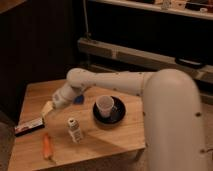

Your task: Knock the bottle over

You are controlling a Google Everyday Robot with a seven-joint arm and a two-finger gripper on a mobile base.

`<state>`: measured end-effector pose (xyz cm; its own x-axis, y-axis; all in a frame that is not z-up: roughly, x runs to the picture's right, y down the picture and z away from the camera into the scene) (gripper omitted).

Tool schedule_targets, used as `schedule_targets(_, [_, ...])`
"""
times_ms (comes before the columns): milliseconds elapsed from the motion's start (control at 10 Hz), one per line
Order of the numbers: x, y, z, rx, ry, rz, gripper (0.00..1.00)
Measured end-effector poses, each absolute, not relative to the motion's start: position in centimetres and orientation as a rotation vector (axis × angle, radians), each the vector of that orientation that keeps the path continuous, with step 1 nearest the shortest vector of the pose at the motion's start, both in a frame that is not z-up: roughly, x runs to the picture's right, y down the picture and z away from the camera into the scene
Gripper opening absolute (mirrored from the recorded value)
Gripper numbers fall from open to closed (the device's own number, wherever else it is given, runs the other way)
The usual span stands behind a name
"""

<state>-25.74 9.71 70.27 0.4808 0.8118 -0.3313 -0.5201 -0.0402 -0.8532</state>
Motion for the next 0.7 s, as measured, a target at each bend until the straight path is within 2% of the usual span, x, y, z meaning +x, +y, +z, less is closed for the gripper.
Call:
schedule_targets(300, [-19.3, 5.8, 70.1, -1.042, -0.349, 1.217, 0.03])
schedule_targets(500, [-14.9, 4.1, 70.1, -0.973, -0.378, 1.311, 0.0])
schedule_targets(700, [-10.6, 5.0, 69.5, -0.971, -0.418, 1.385, 0.0])
